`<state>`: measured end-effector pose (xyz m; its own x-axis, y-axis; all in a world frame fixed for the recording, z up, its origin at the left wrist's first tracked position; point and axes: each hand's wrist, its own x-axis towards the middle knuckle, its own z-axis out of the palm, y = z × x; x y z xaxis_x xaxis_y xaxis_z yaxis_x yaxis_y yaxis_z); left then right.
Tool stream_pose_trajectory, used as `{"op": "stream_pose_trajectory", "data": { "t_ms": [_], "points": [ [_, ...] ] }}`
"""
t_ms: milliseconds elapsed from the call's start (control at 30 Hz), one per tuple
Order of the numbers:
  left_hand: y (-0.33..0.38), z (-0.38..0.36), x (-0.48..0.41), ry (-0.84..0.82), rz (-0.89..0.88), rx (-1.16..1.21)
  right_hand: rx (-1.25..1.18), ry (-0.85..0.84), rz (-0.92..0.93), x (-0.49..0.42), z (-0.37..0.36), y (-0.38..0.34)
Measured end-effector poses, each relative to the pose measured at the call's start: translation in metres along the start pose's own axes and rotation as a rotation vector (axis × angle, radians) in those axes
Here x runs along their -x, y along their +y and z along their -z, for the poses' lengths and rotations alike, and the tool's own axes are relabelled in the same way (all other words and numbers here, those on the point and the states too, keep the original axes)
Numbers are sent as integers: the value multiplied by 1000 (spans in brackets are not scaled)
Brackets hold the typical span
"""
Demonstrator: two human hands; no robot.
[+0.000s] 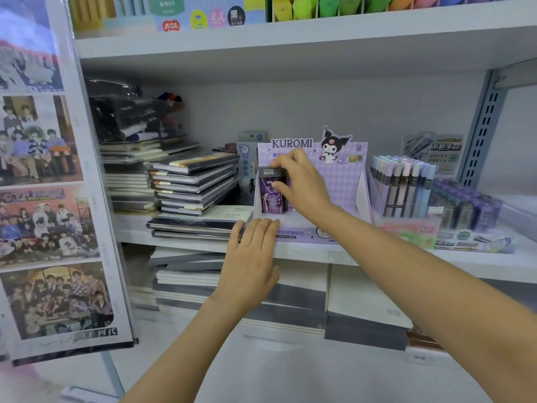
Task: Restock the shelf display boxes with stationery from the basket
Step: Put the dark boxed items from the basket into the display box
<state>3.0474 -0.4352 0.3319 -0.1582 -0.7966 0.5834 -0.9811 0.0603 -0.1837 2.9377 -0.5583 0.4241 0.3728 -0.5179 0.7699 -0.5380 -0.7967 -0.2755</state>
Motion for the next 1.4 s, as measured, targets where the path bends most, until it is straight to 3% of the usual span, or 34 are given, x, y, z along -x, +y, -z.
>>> {"op": "stream_pose_trajectory", "data": {
  "t_ms": [267,400,500,600,833,1033,1133,1400],
  "points": [
    [1,4,0,0,15,65,45,-77,-45,9,15,3],
    [24,3,10,224,44,130,-164,57,113,51,31,-14],
    [51,-22,35,325,15,218,-294,54,166,115,34,-16],
    [78,-67,75,146,6,307,-372,-79,52,197,15,1],
    [145,-169,206,-586,166,546,-260,-677,-461,383,-46,78],
    [169,-210,282,-1098,132,416,-90,-1053,-753,508,-68,135],
    [174,-223,303,-1130,160,389,-82,-1088,-859,536,-77,147],
    [189,-240,317,-889,276,425,16,-1036,-966,567,-125,139]
  ]
}}
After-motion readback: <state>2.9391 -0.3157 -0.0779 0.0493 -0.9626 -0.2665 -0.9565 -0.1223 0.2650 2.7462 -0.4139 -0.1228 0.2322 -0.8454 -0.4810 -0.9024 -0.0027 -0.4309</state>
